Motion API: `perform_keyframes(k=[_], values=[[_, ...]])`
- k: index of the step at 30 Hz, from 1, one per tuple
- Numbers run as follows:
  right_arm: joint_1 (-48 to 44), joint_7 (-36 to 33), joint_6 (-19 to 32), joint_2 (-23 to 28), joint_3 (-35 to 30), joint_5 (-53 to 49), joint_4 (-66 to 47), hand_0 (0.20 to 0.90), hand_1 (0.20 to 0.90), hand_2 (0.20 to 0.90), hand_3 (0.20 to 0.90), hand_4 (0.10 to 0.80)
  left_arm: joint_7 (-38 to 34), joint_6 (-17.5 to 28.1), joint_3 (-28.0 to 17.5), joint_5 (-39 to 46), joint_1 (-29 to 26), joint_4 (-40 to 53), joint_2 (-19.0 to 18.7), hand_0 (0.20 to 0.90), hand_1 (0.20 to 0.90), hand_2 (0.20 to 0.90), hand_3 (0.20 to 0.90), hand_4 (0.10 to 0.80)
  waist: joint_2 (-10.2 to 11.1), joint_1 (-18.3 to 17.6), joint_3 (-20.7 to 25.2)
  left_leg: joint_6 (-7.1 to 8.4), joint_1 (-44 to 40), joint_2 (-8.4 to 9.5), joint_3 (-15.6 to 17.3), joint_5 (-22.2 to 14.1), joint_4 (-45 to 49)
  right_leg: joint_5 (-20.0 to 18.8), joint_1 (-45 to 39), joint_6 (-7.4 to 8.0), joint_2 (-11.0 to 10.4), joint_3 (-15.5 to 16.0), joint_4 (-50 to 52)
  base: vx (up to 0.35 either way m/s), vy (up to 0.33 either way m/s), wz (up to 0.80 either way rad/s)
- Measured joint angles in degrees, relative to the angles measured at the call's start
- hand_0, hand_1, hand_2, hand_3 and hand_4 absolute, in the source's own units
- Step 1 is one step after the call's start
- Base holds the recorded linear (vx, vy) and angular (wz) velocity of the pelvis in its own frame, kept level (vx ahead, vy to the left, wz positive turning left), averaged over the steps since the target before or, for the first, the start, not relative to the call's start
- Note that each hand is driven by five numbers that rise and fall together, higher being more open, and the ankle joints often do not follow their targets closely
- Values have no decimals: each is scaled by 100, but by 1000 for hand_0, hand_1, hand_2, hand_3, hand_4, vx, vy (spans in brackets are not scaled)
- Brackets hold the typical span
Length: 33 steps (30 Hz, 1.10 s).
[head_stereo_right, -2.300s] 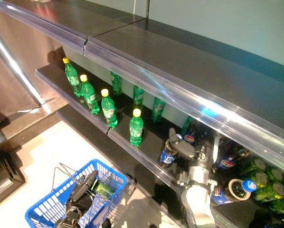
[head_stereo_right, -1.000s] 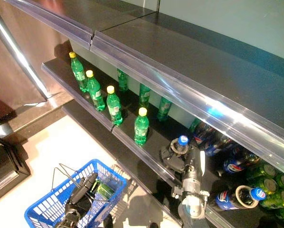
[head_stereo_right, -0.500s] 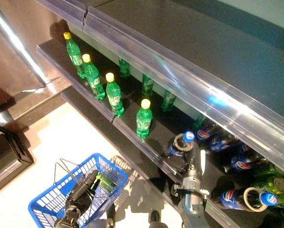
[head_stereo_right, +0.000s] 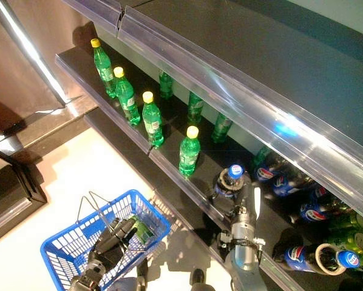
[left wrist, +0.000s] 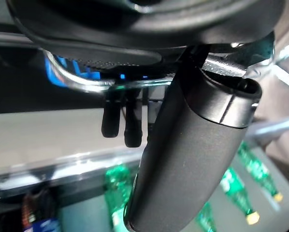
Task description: Pick up the drink and place into the basket.
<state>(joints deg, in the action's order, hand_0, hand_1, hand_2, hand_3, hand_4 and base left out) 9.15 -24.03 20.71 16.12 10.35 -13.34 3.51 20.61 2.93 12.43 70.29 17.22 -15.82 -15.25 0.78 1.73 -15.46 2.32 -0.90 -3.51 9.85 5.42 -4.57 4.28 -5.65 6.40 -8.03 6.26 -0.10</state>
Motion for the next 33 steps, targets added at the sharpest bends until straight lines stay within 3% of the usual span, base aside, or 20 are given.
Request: perform_keyframes(k=[2, 8, 33], values=[[0, -50, 1, 0, 0, 9, 0, 300, 300, 300, 200, 100, 9, -41, 0, -48, 3, 65, -2, 300, 300, 300, 200, 100, -1, 0, -1, 0, 0, 4, -33, 0, 0, 0, -22, 0, -1, 41, -6, 30, 6, 7], [-2, -169, -2, 7, -118, 101, 37, 300, 300, 300, 200, 100, 13, -255, 16, -199, 24, 87, -7, 300, 300, 300, 200, 100, -28, 63, -16, -1, -1, 13, -107, 1, 3, 1, -73, 0, -3, 132, -13, 16, 7, 7], [55, -212, -4, 27, 26, 205, 70, 300, 300, 300, 200, 100, 28, -265, -2, -94, 42, 92, -95, 300, 300, 300, 200, 100, -54, 127, -30, -16, -165, 26, -122, 19, -11, 1, -233, 2, -17, 150, -14, -27, 17, 0]])
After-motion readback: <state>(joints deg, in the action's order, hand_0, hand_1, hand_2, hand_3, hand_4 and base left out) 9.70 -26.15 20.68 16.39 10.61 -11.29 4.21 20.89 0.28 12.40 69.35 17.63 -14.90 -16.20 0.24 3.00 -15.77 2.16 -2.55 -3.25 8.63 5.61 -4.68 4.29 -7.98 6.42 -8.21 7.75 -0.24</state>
